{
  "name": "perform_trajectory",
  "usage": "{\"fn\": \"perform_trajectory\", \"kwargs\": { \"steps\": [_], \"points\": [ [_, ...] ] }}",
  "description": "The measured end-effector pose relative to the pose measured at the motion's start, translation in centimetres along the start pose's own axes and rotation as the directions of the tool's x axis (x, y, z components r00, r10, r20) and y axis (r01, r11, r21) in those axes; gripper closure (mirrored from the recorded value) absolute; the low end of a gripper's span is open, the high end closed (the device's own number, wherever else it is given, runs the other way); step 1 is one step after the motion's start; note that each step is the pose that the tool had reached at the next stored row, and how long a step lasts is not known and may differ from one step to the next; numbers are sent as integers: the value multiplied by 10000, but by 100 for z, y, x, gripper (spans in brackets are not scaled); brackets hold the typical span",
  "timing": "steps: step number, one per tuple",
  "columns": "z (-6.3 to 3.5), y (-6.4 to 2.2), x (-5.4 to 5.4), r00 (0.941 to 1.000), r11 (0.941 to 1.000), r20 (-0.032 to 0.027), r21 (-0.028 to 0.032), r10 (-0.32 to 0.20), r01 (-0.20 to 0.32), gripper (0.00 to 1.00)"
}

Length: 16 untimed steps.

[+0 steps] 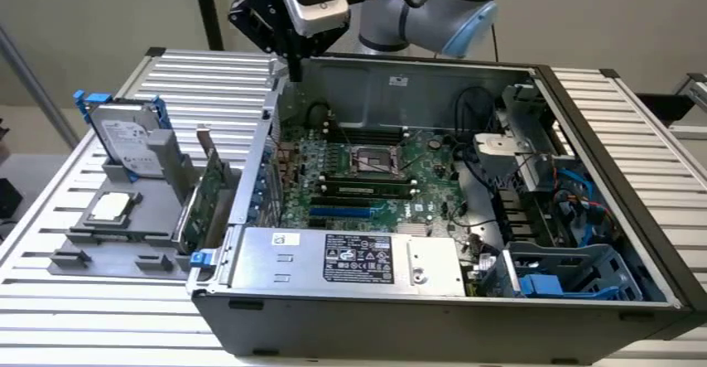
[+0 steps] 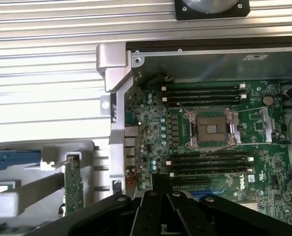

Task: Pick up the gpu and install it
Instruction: 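Reach for the gpu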

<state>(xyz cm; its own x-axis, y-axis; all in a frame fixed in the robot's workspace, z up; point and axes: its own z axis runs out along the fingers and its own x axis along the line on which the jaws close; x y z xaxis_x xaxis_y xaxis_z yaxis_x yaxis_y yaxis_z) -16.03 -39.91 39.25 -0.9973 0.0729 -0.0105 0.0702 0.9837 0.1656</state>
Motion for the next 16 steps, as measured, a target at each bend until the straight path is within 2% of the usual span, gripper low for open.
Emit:
{"fn": "perform_trajectory", "kwargs": {
  "steps": [2, 6, 10, 13, 16],
  "points": [
    [0, -6, 89, 10000, 9999, 13, 165, -5, 5, 100],
    [-5, -19, 261, 10000, 9983, 40, 580, -14, 12, 100],
    [-5, -32, 443, 10000, 9958, 63, 913, -23, 17, 100],
    [-5, -42, 580, 10000, 9935, 79, 1135, -30, 21, 100],
    [-1, -54, 716, 10000, 9916, 89, 1291, -36, 24, 100]
  ]
}}
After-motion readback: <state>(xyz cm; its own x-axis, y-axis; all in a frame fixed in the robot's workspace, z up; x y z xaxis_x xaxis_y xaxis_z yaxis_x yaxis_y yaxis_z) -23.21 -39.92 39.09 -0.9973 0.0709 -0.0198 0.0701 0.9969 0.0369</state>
